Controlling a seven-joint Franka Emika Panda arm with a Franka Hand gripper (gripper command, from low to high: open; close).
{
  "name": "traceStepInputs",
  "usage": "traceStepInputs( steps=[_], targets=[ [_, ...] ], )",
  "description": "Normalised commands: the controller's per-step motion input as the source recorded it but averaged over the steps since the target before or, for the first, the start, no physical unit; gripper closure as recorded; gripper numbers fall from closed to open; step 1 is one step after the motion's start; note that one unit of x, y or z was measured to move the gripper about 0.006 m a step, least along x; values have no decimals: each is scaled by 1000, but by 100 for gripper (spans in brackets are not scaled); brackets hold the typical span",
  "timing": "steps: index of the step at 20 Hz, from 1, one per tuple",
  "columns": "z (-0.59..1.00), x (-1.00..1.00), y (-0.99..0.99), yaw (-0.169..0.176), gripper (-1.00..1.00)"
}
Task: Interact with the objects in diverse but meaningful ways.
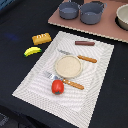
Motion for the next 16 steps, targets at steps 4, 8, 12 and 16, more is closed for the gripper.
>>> traceStepInputs(
  steps=[4,8,12,16],
  targets=[
    [-26,65,-41,0,-100],
    [-135,69,-188,4,-100],
    [-236,70,-365,27,-100],
    [-336,9,-464,46,-100]
  ],
)
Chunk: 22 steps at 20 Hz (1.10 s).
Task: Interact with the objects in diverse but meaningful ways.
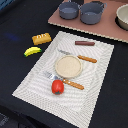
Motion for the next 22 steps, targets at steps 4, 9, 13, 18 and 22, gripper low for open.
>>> traceStepInputs(
  steps=[4,9,13,18,22],
  targets=[
    [-441,-29,-326,55,-100],
    [-589,-157,-206,92,-100],
    [-616,-271,-163,93,-100],
    [-458,-350,-210,68,-100],
    [-369,-344,-209,44,-100]
  ],
)
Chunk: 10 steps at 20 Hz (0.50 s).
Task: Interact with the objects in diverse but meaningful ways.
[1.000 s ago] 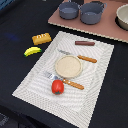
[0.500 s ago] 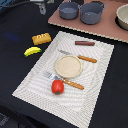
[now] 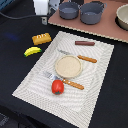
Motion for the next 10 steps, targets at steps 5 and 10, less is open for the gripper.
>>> traceStepInputs(
  steps=[5,10],
  targets=[
    [-478,-339,-87,72,-100],
    [-554,-387,-21,97,-100]
  ],
)
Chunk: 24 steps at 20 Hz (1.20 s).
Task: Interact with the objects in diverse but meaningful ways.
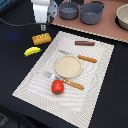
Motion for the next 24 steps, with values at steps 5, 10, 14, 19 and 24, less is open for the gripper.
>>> traceStepInputs(
  steps=[5,10,14,19,24],
  targets=[
    [-551,-370,-82,84,-100],
    [-581,-393,-101,75,-100],
    [-554,-341,-87,70,-100],
    [-450,-240,-69,66,100],
    [5,43,-14,20,100]
  ],
)
